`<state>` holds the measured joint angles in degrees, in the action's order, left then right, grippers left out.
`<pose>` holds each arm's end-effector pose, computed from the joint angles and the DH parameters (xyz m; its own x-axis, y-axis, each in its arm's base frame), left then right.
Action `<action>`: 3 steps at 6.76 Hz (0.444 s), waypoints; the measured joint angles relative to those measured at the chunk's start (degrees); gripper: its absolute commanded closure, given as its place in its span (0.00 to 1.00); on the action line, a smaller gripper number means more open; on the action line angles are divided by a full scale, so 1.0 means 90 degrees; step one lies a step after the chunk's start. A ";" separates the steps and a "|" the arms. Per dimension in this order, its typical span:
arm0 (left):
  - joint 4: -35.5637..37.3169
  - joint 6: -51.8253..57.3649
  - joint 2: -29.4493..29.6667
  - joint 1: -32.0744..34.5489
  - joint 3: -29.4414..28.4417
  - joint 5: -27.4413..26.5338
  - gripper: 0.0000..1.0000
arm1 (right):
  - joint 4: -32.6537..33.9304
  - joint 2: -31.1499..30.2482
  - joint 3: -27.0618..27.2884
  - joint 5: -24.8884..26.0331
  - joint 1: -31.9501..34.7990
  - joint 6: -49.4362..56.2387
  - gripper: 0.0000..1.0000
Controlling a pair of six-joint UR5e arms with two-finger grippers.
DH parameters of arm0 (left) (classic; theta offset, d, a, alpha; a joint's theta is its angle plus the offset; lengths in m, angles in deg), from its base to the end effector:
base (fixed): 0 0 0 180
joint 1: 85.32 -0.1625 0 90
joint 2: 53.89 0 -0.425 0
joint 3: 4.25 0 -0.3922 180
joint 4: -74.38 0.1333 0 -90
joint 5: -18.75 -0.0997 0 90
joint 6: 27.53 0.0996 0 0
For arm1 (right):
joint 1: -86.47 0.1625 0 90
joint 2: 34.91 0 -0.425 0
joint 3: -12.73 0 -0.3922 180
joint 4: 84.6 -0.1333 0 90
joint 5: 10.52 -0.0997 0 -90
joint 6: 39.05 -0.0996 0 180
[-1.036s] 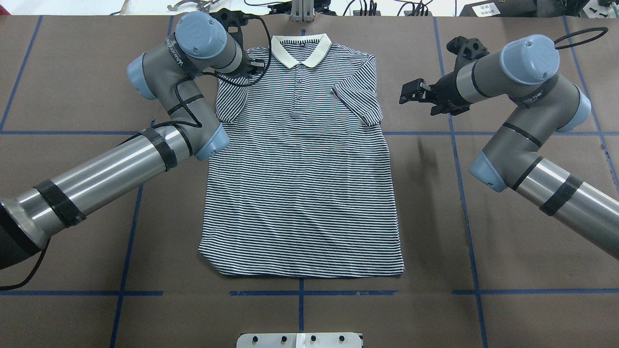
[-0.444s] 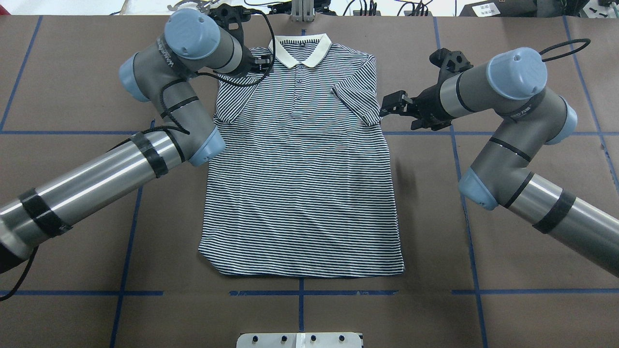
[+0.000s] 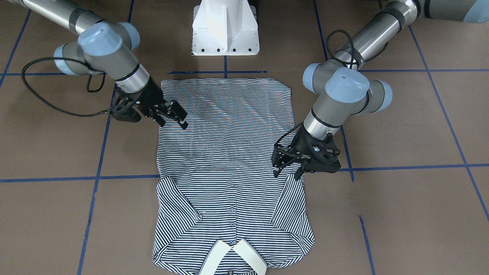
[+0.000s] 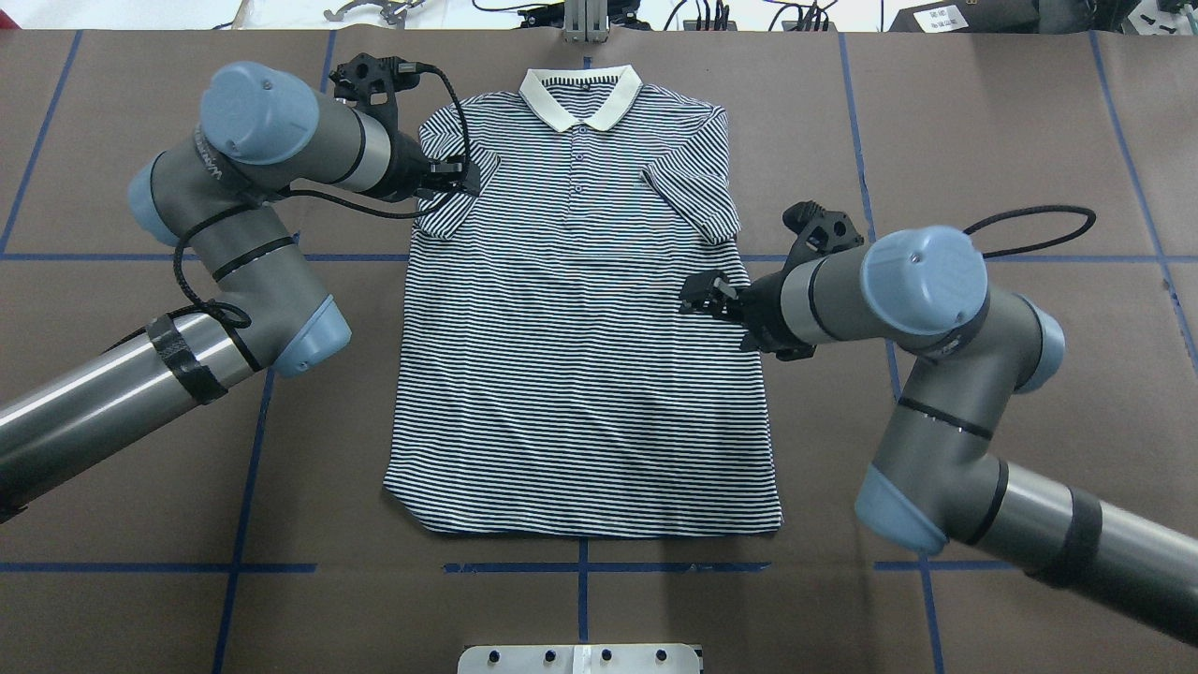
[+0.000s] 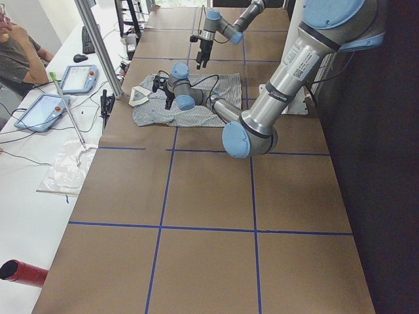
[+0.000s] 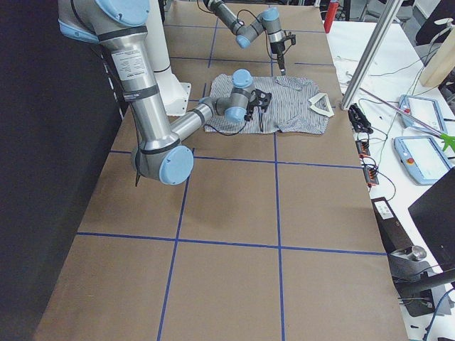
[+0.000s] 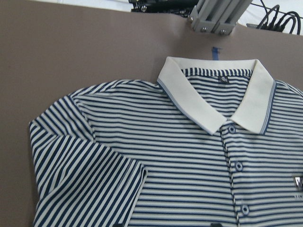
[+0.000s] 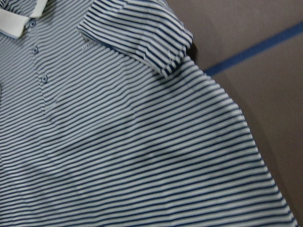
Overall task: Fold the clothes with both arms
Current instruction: 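Move the right gripper to the hem corner nearest the robot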
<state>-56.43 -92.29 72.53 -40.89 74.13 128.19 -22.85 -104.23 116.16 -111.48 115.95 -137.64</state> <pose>0.4548 -0.5861 0.2880 0.4559 0.1161 -0.8824 0.2756 0.9243 0.2640 -0.4727 -0.3986 0.2972 0.3491 0.3658 0.8628 -0.3931 0.8929 -0.2195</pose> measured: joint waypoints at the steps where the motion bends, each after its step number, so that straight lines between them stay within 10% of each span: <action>1: -0.0003 -0.0010 -0.0090 -0.0028 0.0108 0.0020 0.27 | 0.0831 -0.0068 0.0503 0.0811 -0.0697 -0.0274 0.08; 3: -0.0008 -0.0023 -0.0142 -0.0061 0.0142 0.0028 0.27 | 0.1714 -0.0227 0.0804 0.1871 -0.1557 -0.1067 0.11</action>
<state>-56.51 -92.49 71.25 -41.44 75.41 128.44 -7.42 -106.27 123.40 -94.64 101.94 -147.24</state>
